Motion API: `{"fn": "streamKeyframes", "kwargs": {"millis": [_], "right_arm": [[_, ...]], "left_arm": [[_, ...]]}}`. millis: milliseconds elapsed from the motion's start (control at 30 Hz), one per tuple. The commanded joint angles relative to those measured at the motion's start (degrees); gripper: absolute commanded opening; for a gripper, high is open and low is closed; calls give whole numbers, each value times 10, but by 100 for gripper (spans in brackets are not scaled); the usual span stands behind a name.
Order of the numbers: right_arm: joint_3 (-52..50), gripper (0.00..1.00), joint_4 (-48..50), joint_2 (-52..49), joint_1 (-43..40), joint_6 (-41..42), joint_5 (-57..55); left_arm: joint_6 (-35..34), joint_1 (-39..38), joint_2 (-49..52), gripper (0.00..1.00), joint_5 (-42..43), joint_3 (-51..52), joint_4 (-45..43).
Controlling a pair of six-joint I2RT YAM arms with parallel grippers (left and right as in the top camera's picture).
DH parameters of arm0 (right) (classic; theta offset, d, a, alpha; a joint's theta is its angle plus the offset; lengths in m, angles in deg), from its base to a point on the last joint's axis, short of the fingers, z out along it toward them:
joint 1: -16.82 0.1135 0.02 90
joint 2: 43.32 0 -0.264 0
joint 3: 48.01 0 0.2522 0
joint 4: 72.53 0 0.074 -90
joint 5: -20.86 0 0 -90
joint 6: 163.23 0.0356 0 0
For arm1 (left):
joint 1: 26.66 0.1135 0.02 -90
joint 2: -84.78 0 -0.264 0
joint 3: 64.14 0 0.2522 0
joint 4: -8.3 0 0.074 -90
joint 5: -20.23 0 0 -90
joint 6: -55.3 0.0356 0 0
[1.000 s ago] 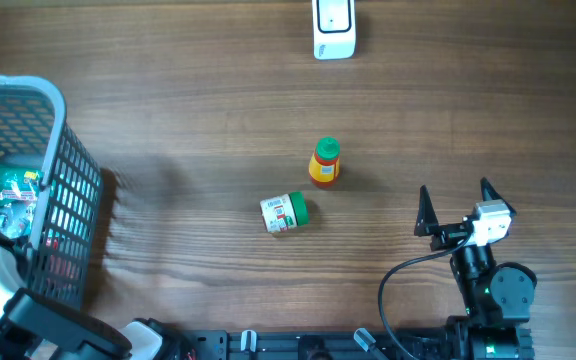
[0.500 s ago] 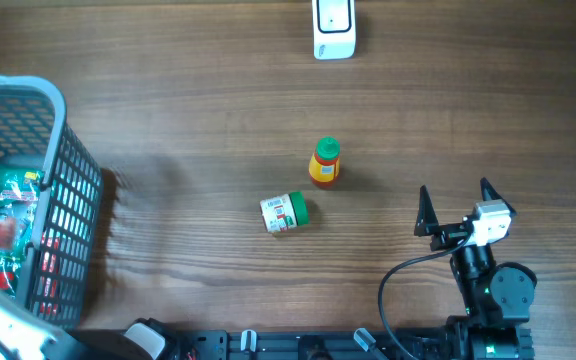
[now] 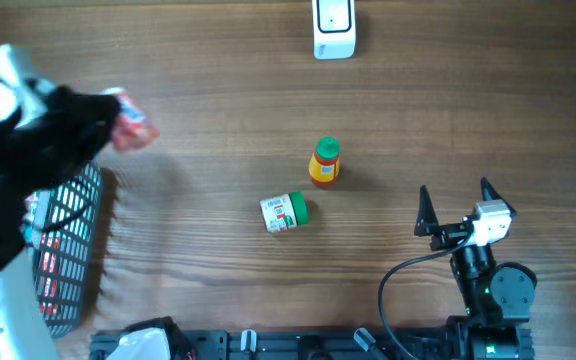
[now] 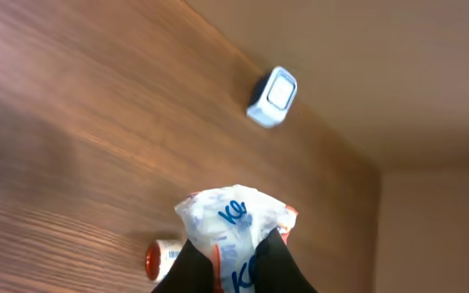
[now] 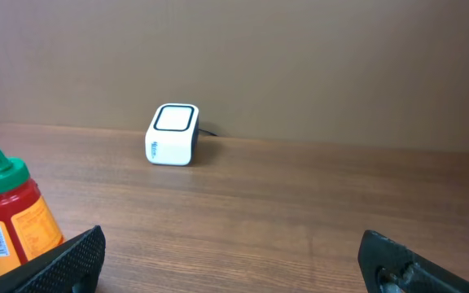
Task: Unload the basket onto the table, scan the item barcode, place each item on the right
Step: 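Grasp the Kleenex tissue box in the basket with the left gripper, then place the tissue box next to the bottle and withdraw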
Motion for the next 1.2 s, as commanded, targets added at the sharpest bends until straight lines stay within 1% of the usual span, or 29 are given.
{"fn": "streamKeyframes", "kwargs": {"millis": [0,67,167,267,367,433,467,533,633,733,800,900,933,967,1033,1167], "right_arm": [[-1,100,2,2,3,3,-3],[-1,100,2,2,3,2,-3],[-1,100,2,2,3,2,-4],[-1,99,2,2,3,3,-3],[-1,100,2,2,3,2,-4],[-1,100,2,2,3,3,-3],[-1,100,2,2,3,3,-4],[-1,100,2,2,3,3,-3],[-1,100,2,2,3,3,-4],[-1,100,2,2,3,2,-3],[-1,100,2,2,3,3,-3],[-1,100,2,2,3,3,-3],[-1,100,2,2,3,3,-4],[-1,100,2,2,3,2,-3],[-1,100,2,2,3,3,-3],[-1,100,2,2,3,3,-4]], "left_arm": [[21,-90,30,4,-123,-2,-9],[21,-130,61,4,-155,-2,-8],[-6,-160,112,4,-188,0,-4],[-7,-183,181,4,-191,0,-5],[-12,-214,272,4,-191,0,-8],[-29,-234,322,4,-191,2,-19],[-40,-252,362,4,-191,3,-31],[-44,-287,416,4,-191,3,-48],[-44,-324,464,4,-191,3,-80],[-43,-345,475,4,-198,2,-103],[-43,-342,459,4,-203,-4,-102],[-44,-332,422,16,-203,-15,-101],[-51,-332,410,9,-203,-15,-104],[-55,-334,409,4,-203,-15,-104],[-56,-340,410,4,-203,-4,-109],[-57,-360,413,5,-203,87,-195]]}}
